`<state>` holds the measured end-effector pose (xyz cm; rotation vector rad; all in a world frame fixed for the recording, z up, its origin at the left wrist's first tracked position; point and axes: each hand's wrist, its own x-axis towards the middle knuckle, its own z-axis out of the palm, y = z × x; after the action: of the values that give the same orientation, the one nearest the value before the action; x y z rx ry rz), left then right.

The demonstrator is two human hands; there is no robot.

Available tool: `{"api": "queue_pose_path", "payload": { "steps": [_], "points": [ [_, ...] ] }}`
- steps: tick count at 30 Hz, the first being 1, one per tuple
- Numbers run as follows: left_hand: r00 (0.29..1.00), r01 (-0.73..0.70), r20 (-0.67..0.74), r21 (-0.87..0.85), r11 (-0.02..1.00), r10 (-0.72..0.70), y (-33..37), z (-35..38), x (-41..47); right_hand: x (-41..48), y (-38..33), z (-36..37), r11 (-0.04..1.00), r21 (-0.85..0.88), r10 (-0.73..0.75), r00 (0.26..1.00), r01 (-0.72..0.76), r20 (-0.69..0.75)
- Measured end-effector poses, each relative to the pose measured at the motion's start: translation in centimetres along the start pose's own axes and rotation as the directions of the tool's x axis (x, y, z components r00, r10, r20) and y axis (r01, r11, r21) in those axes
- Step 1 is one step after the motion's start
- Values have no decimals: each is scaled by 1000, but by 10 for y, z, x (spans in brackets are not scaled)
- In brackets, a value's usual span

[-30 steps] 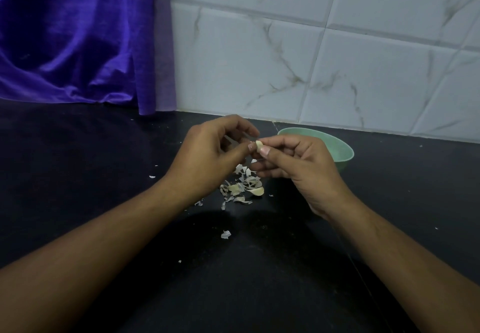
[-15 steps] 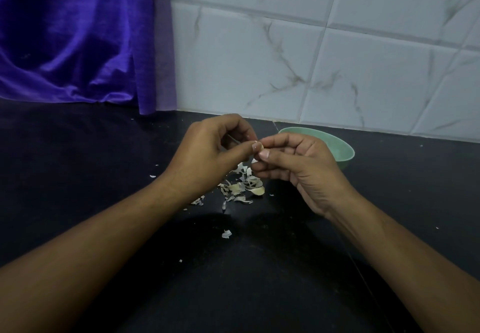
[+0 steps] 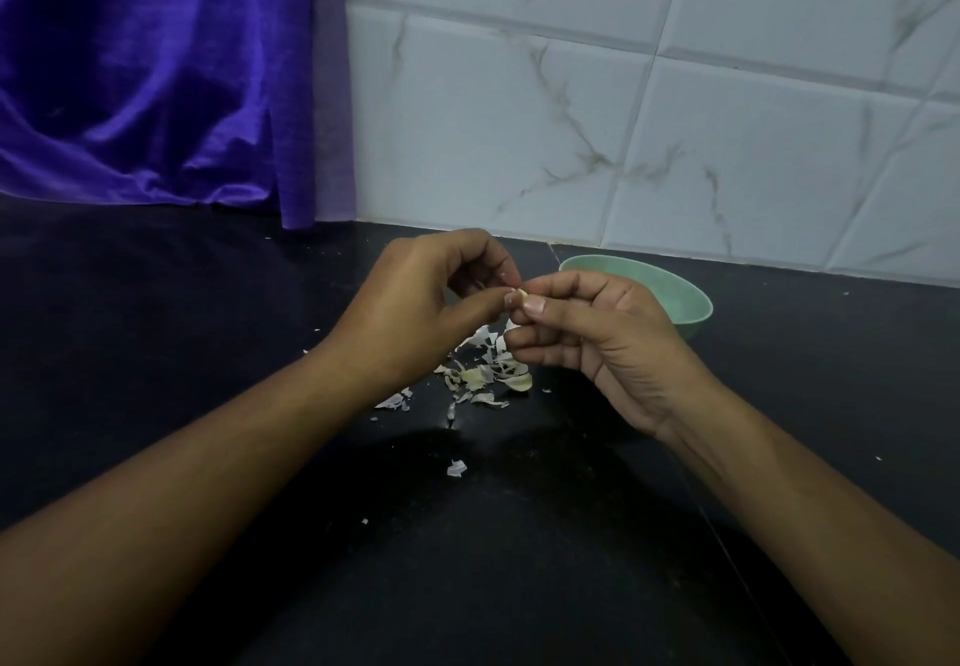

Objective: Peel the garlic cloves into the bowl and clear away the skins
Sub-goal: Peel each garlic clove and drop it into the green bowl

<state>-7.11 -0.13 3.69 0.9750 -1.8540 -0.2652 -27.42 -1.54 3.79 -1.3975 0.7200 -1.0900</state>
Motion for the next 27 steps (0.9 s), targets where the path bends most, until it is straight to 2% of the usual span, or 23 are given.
{"api": "queue_pose_path", "payload": {
  "steps": [5, 15, 21, 27],
  "points": [
    [999, -47, 7, 73, 996, 47, 1, -1, 0, -1, -3, 2, 994, 66, 80, 996, -82, 30],
    [994, -109, 48, 179, 978, 102, 0, -1, 0, -1, -7, 3, 968, 198, 143, 987, -156, 76],
    [992, -111, 77, 162, 980, 100, -1, 1, -1, 0, -5, 1, 977, 168, 117, 990, -128, 73],
    [996, -42, 85, 77, 996, 35, -1, 4, -2, 1, -8, 0, 983, 172, 65, 997, -70, 33]
  ]
}}
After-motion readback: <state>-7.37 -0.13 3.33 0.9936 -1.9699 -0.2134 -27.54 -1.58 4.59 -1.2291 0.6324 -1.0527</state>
